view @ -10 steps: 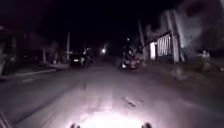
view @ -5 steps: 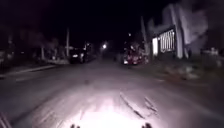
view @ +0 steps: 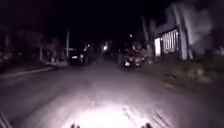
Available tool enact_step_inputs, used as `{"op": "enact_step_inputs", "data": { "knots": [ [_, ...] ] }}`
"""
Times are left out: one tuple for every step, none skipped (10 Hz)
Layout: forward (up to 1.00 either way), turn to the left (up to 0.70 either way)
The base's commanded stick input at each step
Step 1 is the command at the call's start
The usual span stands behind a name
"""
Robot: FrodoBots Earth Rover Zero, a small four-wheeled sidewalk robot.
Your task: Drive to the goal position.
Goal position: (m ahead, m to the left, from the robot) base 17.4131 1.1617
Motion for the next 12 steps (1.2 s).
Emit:
{"op": "enact_step_inputs", "data": {
  "knots": [
    [0.85, -0.25],
    [0.85, -0.31],
    [0.85, -0.05],
    [0.85, 0.0],
    [0.85, 0.0],
    [0.85, 0.0],
    [0.85, 0.0],
    [0.85, 0.0],
    [0.85, 0.0],
    [0.85, 0.0],
    [0.85, 0.0],
    [0.85, 0.0]
  ]
}}
